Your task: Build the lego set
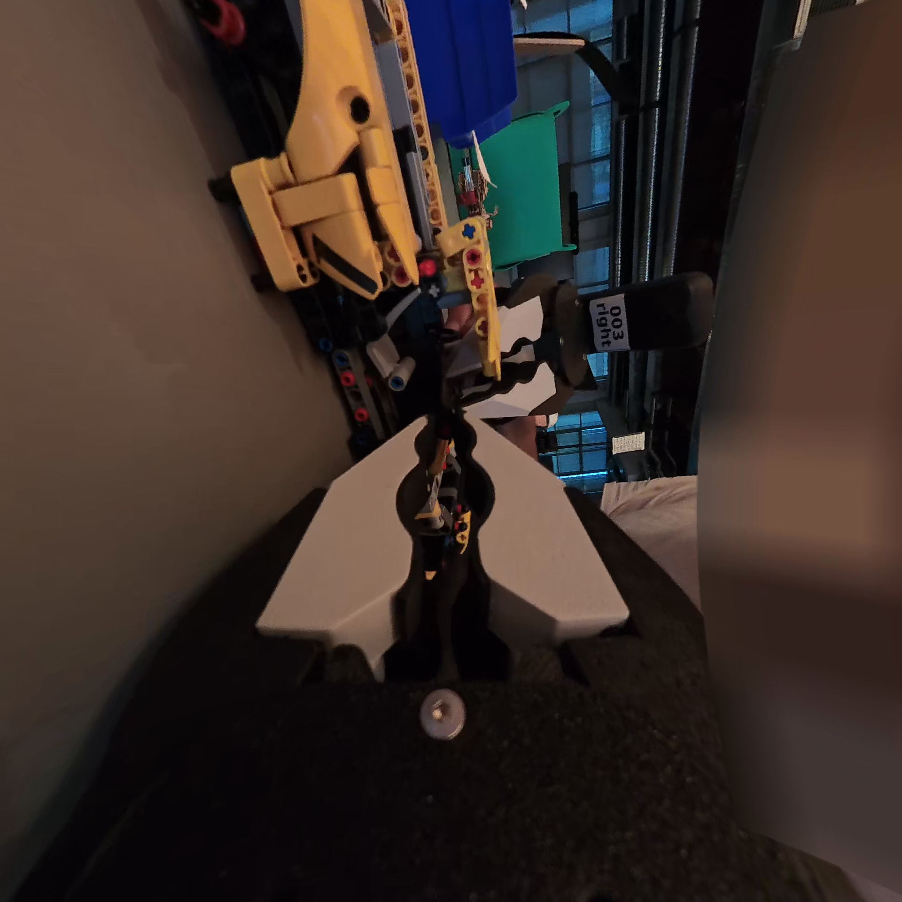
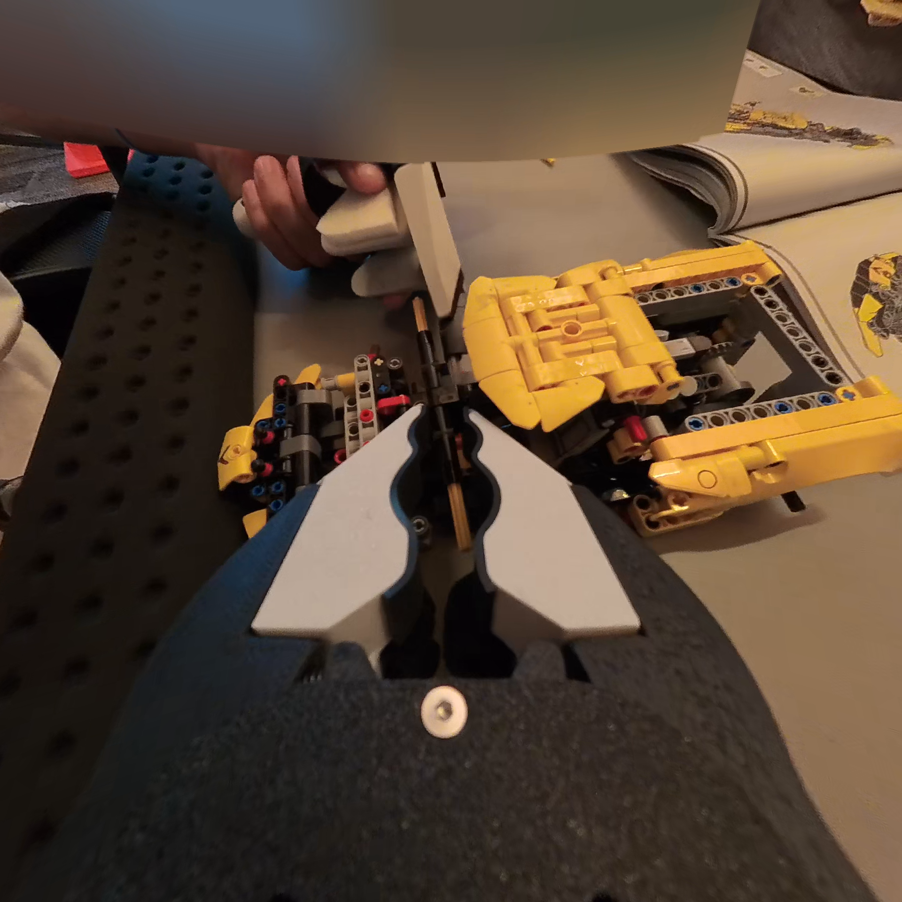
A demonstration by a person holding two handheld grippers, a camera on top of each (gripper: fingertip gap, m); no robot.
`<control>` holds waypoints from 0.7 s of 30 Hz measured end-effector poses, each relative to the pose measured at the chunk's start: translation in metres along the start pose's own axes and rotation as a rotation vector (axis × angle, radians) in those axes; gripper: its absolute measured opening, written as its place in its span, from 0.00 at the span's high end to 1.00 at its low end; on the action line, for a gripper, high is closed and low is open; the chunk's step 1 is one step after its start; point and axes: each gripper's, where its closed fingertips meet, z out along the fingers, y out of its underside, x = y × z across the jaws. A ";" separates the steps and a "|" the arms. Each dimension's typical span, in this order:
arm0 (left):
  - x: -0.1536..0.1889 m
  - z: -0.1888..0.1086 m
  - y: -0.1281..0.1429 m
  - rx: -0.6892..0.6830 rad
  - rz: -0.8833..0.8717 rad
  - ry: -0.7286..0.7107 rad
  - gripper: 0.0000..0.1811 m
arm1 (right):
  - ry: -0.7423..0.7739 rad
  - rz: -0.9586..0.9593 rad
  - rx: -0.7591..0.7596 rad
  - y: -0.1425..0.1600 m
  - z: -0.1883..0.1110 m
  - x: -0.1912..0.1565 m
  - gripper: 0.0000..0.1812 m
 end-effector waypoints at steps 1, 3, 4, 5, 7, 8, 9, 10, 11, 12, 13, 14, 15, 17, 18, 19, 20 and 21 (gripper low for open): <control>0.000 0.000 0.001 -0.004 0.010 -0.008 0.96 | -0.001 0.001 0.000 0.000 0.000 0.000 0.94; 0.000 0.000 0.003 -0.007 0.032 -0.017 0.96 | -0.005 0.005 0.000 0.000 0.000 0.000 0.94; 0.001 0.000 0.002 -0.002 0.030 -0.009 0.97 | -0.006 0.006 -0.001 0.000 0.000 0.000 0.94; 0.001 0.000 0.002 0.001 0.021 -0.002 0.97 | -0.006 0.006 -0.001 0.000 0.000 0.000 0.94; 0.002 0.000 0.001 0.000 0.021 0.003 0.97 | -0.007 0.005 -0.001 0.000 0.000 0.000 0.94; 0.002 0.000 0.001 -0.001 0.024 0.002 0.97 | -0.007 0.004 -0.001 0.000 0.000 -0.001 0.94; 0.002 0.001 0.001 0.000 0.026 0.000 0.97 | -0.007 0.004 -0.002 0.000 0.000 -0.001 0.94; 0.002 0.001 0.001 0.002 0.024 0.000 0.97 | -0.008 0.005 -0.002 0.000 0.000 -0.001 0.95; 0.002 0.001 0.000 0.003 0.022 0.000 0.97 | -0.008 0.006 -0.002 0.000 0.000 -0.001 0.95; 0.002 0.001 0.001 0.006 0.028 -0.003 0.97 | -0.007 0.005 -0.002 0.000 0.001 -0.001 0.95; 0.002 0.001 0.001 0.009 0.042 -0.009 0.96 | -0.007 0.005 -0.002 0.000 0.000 -0.001 0.95; 0.002 0.001 0.002 0.011 0.060 -0.015 0.96 | -0.008 0.006 -0.003 0.000 0.000 -0.001 0.95; 0.002 0.001 0.002 0.015 0.075 -0.022 0.96 | -0.008 0.006 -0.003 0.000 0.001 -0.001 0.95; 0.002 0.001 0.003 0.021 0.097 -0.031 0.96 | -0.005 0.002 -0.004 0.001 0.001 -0.001 0.95; 0.003 0.001 0.003 0.021 0.113 -0.036 0.96 | -0.004 -0.001 -0.004 0.001 0.001 -0.001 0.95; 0.003 0.001 0.003 0.017 0.131 -0.041 0.96 | -0.004 -0.004 -0.005 0.001 0.001 -0.001 0.95; 0.003 0.002 0.004 0.009 0.144 -0.044 0.96 | -0.004 -0.009 -0.005 0.001 0.000 -0.002 0.96; 0.003 0.002 0.004 -0.003 0.148 -0.044 0.96 | -0.006 -0.017 -0.005 0.001 0.000 -0.002 0.96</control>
